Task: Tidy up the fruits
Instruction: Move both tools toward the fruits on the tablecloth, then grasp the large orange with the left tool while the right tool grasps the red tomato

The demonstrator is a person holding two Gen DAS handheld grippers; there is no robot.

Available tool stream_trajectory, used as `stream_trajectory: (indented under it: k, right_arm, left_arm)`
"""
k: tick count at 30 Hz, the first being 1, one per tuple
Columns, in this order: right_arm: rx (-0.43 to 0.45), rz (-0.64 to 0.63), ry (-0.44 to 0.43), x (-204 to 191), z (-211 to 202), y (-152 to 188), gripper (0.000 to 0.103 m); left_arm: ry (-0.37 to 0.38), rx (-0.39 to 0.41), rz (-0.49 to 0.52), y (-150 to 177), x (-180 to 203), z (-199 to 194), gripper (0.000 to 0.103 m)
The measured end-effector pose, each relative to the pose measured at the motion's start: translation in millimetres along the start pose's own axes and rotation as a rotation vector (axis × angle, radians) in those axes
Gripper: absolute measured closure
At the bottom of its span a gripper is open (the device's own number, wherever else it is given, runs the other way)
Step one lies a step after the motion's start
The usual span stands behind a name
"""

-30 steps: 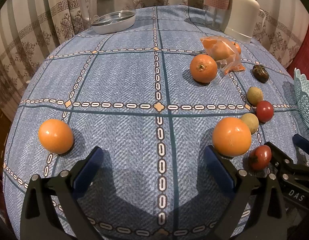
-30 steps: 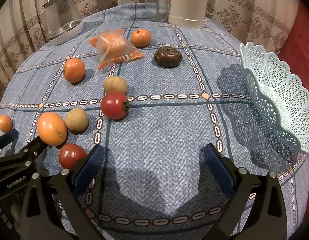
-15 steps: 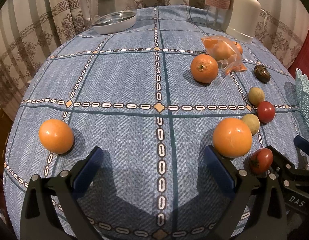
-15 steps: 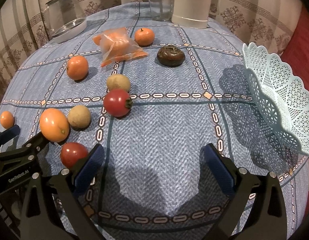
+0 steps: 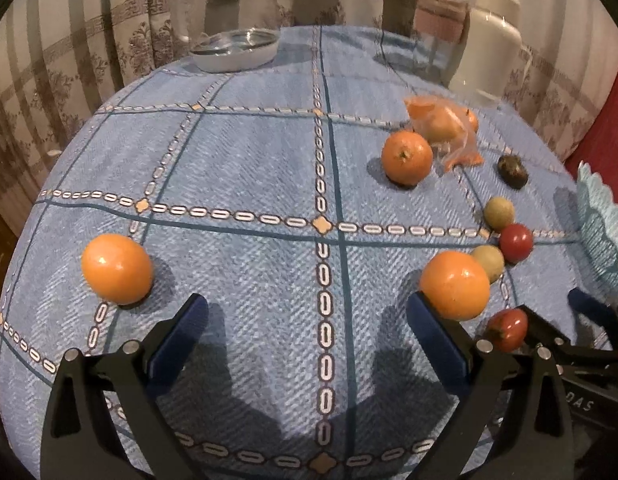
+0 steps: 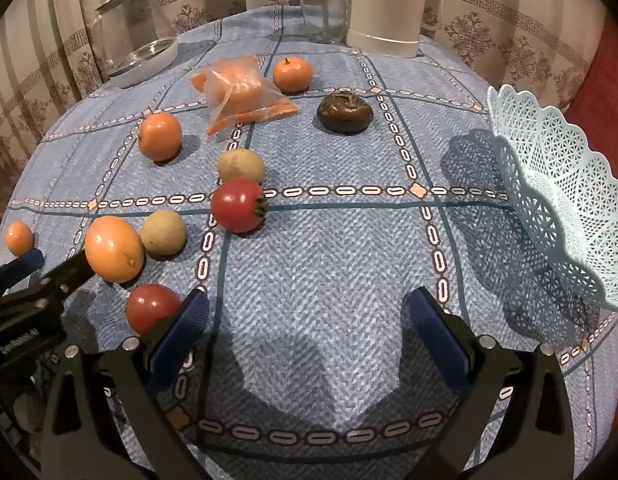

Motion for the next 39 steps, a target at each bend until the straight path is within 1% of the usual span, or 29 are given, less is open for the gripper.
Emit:
stream_trajectory:
  k: [4,8,12,13,16,17,19,24,28,32,35,39]
  right_arm:
    - [0.021,0.036,-0.044,6,-6,0,0.002]
    - [0.046,0.055,-0.060,8,-13,0,0.002]
    - [0.107,0.048,-0.067,4,-25,-1,0.002]
    - [0.135,0.046,-0.085,3,-30,-2,0.002]
    - [0.214,0.051,-0.174,0,-44,-3,0.002]
    - [0.227,0.054,-0.196,0,-47,-3,0.002]
    - [0.226,0.073,-0.222,0,-49,-4,0.002]
    - [0.221,0.099,-0.232,1,-52,-4,0.002]
    - [0.173,0.126,-0.267,1,-48,0,0.002]
    - [0.167,0.093,-0.263,-6,-49,2,0.002]
    - [0.174,0.067,-0.268,-14,-53,3,0.002]
    - [0.173,0.028,-0.265,-24,-53,4,0.002]
  left_arm:
    - [-0.009,0.023,-0.001,0,-1,-8,0.005]
    - [-0.017,0.036,0.002,0,-2,-12,0.005]
    - [-0.029,0.057,0.012,0,-2,-17,0.005]
    - [-0.035,0.062,0.017,0,-2,-18,0.005]
    - [-0.053,0.077,0.031,-1,-3,-21,0.005]
    - [-0.056,0.081,0.032,-1,-3,-22,0.005]
    - [-0.062,0.091,0.031,-2,-5,-24,0.005]
    - [-0.090,0.133,0.047,-3,-8,-30,0.005]
    - [-0.105,0.152,0.046,-4,-14,-33,0.005]
    - [-0.115,0.157,0.035,-6,-19,-34,0.005]
    - [-0.114,0.154,0.022,-6,-24,-33,0.005]
    - [-0.065,0.139,-0.031,-7,-38,-32,0.005]
Point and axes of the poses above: each gripper's, at about its wrist camera, not at the fingertips, and z roughly the way its jaws point, x to its right, y to its underside, the point moved 1 cm from there along z, roughly the way its jaws point, and after that the axes turned 5 degrees about x, right-handed, at the moved point
